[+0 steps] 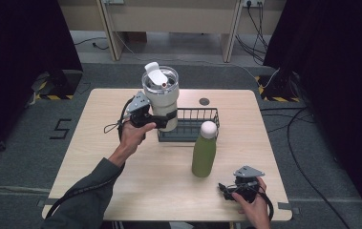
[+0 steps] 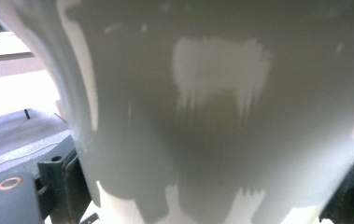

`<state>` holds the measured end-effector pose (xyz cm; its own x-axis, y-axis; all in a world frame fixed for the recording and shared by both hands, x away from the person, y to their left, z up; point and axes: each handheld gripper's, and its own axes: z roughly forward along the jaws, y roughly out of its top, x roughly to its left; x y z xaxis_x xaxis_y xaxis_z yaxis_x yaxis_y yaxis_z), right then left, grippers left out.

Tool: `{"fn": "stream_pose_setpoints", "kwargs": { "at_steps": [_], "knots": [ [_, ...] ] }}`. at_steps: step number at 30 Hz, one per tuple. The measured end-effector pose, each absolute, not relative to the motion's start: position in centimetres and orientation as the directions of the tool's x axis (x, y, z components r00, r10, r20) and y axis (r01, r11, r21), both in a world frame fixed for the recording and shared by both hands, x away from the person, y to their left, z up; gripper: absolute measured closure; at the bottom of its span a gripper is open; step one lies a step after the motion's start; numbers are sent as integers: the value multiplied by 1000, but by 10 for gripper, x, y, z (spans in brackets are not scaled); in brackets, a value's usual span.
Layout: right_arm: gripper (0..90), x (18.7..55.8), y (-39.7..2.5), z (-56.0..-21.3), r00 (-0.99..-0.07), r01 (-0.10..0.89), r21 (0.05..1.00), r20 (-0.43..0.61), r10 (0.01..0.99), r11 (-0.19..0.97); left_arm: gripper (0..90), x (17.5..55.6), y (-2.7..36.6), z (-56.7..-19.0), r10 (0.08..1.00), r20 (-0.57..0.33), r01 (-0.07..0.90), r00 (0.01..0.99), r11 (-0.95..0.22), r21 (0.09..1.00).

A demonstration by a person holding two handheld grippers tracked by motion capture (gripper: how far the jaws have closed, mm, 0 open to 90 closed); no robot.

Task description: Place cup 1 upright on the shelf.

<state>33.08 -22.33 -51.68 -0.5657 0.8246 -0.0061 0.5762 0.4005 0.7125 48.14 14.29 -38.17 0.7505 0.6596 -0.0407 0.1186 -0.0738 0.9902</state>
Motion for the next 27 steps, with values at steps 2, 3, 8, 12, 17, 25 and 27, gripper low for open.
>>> {"fn": "stream_pose_setpoints", "kwargs": {
  "at_steps": [2, 3, 8, 12, 17, 25, 27],
  "knots": [
    [105, 331, -223, -517, -565, 577, 712, -6, 825, 400, 110, 483, 142, -382, 663, -43, 120, 747, -71, 990],
    [105, 331, -223, -517, -565, 576, 712, -7, 825, 401, 110, 487, 141, -382, 664, -49, 123, 746, -65, 990],
    [105, 331, -223, -517, -564, 578, 712, -5, 826, 399, 110, 493, 137, -382, 668, -44, 121, 743, -70, 990],
    [105, 331, -223, -517, -566, 576, 712, -7, 825, 401, 110, 500, 134, -383, 672, -50, 124, 739, -63, 990],
    [105, 331, -223, -517, -565, 576, 712, -6, 825, 400, 110, 505, 132, -388, 677, -58, 130, 734, -56, 990],
    [105, 331, -223, -517, -565, 576, 712, -6, 825, 400, 110, 512, 127, -392, 683, -56, 127, 728, -54, 990],
    [105, 331, -223, -517, -566, 576, 713, -6, 825, 401, 110, 515, 125, -394, 687, -51, 127, 725, -60, 990]
  ]
}}
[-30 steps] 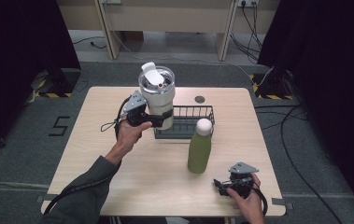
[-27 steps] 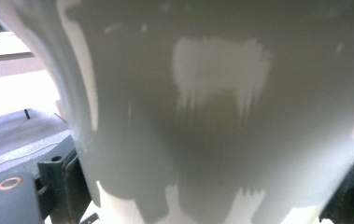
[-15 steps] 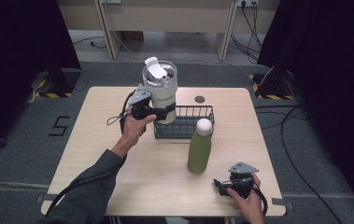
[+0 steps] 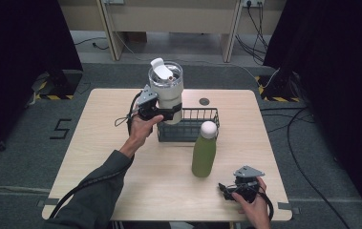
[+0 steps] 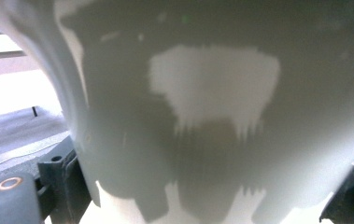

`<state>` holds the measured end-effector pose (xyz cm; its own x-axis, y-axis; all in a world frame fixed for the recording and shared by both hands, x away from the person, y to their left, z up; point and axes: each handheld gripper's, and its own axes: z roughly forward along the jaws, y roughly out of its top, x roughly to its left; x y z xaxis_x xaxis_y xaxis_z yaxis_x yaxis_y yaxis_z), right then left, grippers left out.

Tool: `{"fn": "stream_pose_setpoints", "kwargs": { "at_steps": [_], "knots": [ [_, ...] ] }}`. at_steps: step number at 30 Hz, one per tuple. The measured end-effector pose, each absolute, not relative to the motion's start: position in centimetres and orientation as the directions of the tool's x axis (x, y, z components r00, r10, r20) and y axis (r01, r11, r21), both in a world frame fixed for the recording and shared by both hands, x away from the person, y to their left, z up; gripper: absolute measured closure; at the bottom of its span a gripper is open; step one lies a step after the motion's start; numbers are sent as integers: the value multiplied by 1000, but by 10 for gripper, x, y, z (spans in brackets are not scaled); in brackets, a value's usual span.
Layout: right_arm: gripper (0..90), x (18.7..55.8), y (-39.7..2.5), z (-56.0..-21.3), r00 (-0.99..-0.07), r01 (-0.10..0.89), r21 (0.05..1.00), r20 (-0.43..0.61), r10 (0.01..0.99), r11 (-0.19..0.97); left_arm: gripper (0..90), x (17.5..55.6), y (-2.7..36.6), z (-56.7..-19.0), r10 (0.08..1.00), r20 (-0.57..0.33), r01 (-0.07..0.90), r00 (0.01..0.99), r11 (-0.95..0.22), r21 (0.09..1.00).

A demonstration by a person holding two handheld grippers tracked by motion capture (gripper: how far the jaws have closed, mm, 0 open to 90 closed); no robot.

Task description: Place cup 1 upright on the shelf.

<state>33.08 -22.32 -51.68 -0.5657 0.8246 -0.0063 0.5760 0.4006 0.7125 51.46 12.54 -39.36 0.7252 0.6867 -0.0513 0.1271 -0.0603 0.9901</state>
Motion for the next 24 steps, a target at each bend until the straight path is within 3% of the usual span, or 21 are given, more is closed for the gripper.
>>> {"fn": "stream_pose_setpoints", "kwargs": {
  "at_steps": [24],
  "knots": [
    [105, 331, -223, -517, -566, 576, 712, -6, 825, 400, 110, 532, 118, -416, 707, -75, 153, 703, -48, 987]
  ]
}}
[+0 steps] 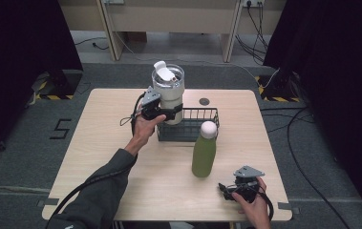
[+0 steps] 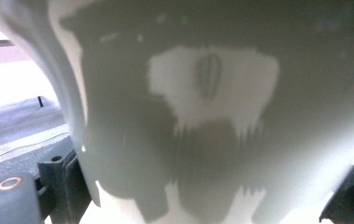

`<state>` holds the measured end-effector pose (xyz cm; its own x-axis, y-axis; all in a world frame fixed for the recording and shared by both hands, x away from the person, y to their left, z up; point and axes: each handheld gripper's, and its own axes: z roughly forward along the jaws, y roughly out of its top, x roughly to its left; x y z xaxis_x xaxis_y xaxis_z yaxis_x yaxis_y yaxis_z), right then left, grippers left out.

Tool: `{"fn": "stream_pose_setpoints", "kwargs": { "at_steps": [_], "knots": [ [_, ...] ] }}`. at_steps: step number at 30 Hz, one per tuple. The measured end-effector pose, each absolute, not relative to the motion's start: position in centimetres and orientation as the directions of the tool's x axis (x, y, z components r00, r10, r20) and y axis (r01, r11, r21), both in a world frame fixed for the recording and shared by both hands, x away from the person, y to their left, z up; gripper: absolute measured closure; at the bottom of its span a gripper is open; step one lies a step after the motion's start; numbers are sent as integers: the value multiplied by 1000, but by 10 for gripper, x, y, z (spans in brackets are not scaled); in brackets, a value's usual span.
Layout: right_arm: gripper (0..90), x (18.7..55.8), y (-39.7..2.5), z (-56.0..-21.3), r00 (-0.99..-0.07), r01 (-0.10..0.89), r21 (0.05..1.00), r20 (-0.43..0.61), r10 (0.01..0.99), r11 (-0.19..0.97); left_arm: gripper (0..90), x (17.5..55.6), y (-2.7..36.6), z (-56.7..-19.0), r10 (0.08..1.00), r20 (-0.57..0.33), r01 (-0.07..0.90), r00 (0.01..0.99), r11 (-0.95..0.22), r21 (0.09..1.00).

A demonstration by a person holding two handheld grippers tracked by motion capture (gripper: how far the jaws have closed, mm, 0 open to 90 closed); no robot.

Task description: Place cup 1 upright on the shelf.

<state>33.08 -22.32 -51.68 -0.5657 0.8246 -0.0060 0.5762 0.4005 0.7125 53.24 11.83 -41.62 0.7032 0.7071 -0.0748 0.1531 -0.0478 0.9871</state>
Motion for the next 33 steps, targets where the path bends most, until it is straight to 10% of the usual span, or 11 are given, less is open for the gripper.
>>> {"fn": "stream_pose_setpoints", "kwargs": {
  "at_steps": [33],
  "knots": [
    [105, 331, -223, -517, -566, 577, 712, -5, 824, 401, 110, 534, 116, -445, 710, -47, 182, 703, -115, 977]
  ]
}}
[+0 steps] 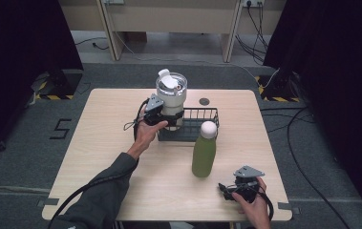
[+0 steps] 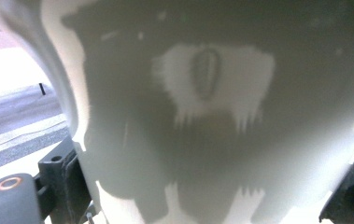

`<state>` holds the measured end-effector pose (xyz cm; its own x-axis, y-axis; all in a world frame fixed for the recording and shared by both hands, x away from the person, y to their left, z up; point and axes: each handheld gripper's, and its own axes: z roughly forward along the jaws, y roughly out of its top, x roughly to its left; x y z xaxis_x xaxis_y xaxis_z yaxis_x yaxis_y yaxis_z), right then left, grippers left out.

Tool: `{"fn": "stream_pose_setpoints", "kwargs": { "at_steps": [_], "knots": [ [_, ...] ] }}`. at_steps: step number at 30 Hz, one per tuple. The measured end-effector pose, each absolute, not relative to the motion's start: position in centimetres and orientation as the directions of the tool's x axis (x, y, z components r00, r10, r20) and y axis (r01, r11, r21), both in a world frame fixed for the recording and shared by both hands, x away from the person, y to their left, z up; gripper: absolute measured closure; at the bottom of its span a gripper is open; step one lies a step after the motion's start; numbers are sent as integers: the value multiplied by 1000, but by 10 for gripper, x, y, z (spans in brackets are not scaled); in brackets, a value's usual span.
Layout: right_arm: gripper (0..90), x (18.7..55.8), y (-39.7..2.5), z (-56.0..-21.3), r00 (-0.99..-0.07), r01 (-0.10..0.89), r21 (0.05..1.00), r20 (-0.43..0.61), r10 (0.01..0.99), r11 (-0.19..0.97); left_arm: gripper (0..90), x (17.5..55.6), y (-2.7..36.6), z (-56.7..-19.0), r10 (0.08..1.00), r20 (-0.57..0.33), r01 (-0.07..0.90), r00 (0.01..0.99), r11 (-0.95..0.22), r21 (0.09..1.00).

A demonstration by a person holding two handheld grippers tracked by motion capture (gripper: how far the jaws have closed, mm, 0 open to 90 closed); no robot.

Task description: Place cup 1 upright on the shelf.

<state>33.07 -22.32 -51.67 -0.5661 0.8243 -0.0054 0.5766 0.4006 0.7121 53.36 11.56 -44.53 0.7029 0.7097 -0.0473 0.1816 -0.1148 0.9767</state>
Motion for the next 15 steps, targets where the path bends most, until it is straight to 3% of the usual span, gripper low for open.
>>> {"fn": "stream_pose_setpoints", "kwargs": {
  "at_steps": [11, 15],
  "knots": [
    [105, 331, -223, -517, -566, 576, 714, -4, 824, 399, 109, 533, 117, -455, 719, -62, 186, 692, -95, 978],
    [105, 331, -223, -517, -566, 576, 714, -4, 824, 399, 109, 531, 118, -455, 713, -7, 167, 702, -154, 974]
  ]
}}
